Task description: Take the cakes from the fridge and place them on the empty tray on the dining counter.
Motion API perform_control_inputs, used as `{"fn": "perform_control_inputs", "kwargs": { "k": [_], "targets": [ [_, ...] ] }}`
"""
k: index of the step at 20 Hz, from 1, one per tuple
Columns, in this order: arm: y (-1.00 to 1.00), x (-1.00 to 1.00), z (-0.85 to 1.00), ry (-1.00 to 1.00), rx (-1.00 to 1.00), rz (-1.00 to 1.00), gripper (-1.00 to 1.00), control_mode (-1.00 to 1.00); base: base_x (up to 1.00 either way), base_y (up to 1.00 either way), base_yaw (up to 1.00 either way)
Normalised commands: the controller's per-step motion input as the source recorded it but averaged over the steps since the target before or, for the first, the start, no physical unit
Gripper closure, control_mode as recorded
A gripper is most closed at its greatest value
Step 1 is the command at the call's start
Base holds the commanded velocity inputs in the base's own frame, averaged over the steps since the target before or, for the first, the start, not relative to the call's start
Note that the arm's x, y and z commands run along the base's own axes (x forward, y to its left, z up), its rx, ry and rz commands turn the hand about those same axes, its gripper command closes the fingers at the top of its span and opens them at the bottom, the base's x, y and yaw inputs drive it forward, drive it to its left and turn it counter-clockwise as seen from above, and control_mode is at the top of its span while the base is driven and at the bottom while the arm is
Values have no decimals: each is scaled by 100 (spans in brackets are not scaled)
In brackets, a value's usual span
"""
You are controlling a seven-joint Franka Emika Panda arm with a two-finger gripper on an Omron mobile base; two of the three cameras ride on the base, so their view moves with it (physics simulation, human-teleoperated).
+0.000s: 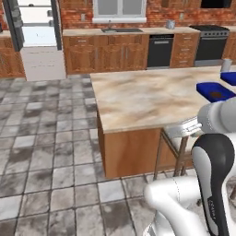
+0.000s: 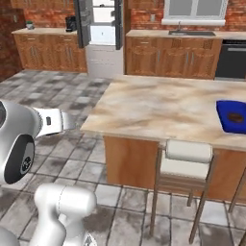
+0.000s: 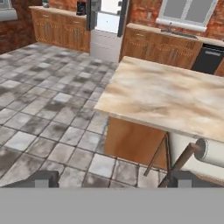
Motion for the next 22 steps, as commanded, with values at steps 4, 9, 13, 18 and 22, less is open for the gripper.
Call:
{"fn": "perform_control_inputs", "kwargs": {
  "k": [4,9,13,18,22],
  "targets": [
    [0,0,0,0,0,0,-100,100,34,100,0],
    [0,0,0,0,0,0,-100,100,35,100,0],
    [0,0,0,0,0,0,-100,100,33,100,0],
    [0,0,0,0,0,0,-100,100,36,100,0],
    [0,0,0,0,0,0,-100,100,54,100,0]
  ]
}}
